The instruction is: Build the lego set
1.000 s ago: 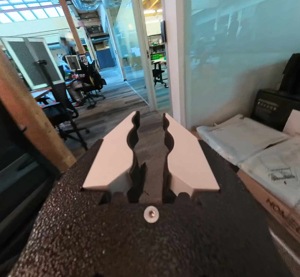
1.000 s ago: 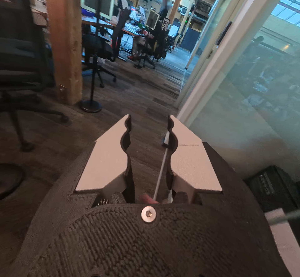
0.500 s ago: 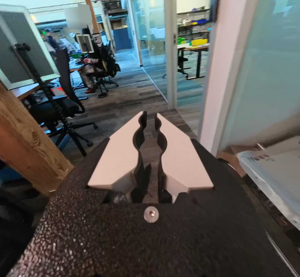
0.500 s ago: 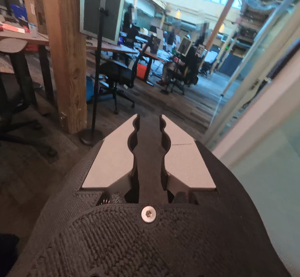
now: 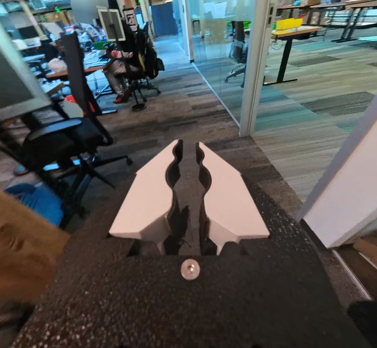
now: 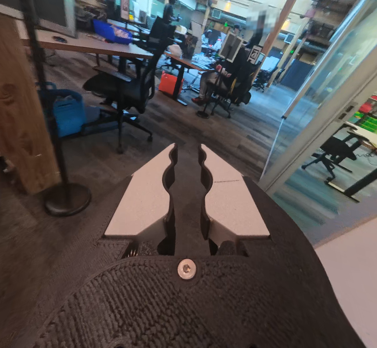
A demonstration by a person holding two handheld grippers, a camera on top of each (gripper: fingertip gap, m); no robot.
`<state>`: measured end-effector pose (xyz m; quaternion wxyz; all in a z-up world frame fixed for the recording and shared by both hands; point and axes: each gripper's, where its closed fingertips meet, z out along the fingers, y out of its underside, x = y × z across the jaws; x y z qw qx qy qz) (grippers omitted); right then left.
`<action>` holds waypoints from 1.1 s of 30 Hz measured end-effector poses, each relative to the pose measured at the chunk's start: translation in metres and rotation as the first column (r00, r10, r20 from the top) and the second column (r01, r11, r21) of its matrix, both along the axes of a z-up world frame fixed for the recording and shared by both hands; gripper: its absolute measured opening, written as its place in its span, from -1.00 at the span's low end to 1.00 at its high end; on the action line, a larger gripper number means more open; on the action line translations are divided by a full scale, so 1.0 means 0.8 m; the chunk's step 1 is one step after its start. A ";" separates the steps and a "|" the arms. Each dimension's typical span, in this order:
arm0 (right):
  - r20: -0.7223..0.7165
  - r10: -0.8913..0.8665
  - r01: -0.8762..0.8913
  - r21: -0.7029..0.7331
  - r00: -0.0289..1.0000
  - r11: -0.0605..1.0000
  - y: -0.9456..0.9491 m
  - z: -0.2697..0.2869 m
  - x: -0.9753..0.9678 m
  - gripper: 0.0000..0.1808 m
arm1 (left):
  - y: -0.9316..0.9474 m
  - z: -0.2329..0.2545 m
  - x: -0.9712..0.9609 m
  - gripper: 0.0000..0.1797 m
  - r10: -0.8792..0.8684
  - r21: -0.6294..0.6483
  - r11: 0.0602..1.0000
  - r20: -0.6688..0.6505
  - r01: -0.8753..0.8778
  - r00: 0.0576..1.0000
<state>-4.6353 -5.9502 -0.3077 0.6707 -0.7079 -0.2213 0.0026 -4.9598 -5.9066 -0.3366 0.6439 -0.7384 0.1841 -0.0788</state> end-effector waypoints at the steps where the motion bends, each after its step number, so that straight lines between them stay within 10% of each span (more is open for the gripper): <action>1: -0.011 -0.021 0.021 -0.005 1.000 1.000 0.029 0.002 0.012 -0.80 | 0.042 0.008 0.015 -0.87 -0.022 0.006 1.000 0.001 0.022 1.000; 16: -0.022 -0.145 0.142 -0.120 0.989 0.983 0.549 -0.058 0.182 -1.00 | 0.584 -0.004 0.175 -0.99 -0.074 -0.007 0.997 0.020 0.074 0.997; 33: -0.133 0.280 -0.282 0.004 0.951 0.959 1.192 -0.026 0.018 -0.91 | 1.079 -0.047 -0.008 -0.87 0.346 -0.043 0.938 0.105 -0.344 0.932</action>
